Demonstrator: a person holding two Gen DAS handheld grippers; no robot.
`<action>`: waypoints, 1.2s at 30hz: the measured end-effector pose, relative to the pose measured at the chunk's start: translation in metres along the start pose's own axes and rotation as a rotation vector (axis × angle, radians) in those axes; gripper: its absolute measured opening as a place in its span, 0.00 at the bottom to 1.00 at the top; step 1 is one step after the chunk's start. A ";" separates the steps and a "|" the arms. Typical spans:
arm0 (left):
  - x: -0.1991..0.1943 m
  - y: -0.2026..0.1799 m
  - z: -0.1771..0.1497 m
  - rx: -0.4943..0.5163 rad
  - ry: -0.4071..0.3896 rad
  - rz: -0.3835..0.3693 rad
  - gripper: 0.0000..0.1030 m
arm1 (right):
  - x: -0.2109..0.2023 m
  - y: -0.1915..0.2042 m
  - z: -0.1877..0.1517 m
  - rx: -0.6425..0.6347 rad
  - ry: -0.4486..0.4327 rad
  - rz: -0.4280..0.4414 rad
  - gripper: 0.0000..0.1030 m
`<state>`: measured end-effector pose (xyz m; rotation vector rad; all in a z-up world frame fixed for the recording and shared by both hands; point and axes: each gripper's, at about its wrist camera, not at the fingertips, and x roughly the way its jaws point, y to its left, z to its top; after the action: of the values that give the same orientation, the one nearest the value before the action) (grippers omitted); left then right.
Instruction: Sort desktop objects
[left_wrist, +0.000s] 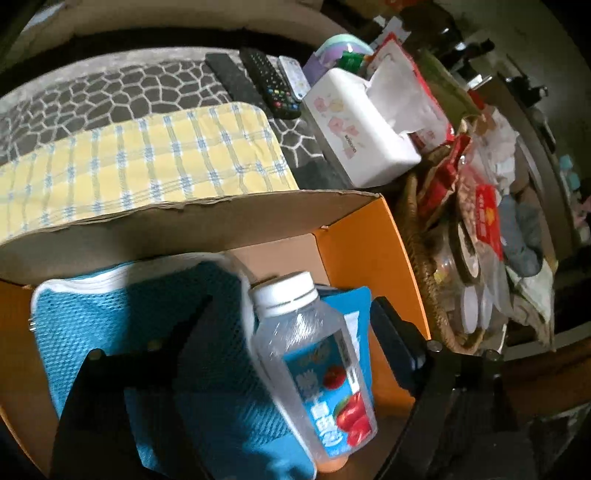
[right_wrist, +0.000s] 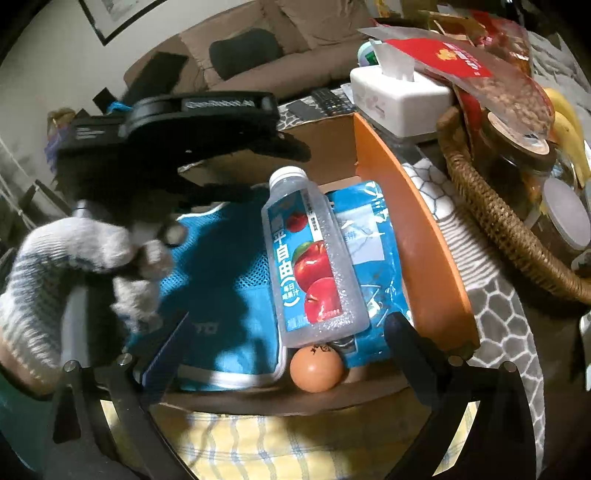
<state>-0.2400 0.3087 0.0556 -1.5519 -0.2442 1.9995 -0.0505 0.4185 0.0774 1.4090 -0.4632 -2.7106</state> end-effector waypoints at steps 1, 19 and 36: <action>-0.005 0.000 -0.002 0.007 -0.003 0.002 0.83 | 0.001 0.002 0.001 -0.006 0.001 -0.005 1.00; -0.143 0.042 -0.092 0.063 -0.129 0.011 0.98 | 0.006 0.033 -0.002 -0.115 -0.043 -0.117 1.00; -0.171 0.092 -0.188 -0.041 -0.158 0.100 1.00 | -0.001 0.052 -0.011 -0.110 -0.055 -0.125 1.00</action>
<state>-0.0710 0.1013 0.0943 -1.4575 -0.2769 2.2113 -0.0462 0.3661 0.0874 1.3837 -0.2320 -2.8296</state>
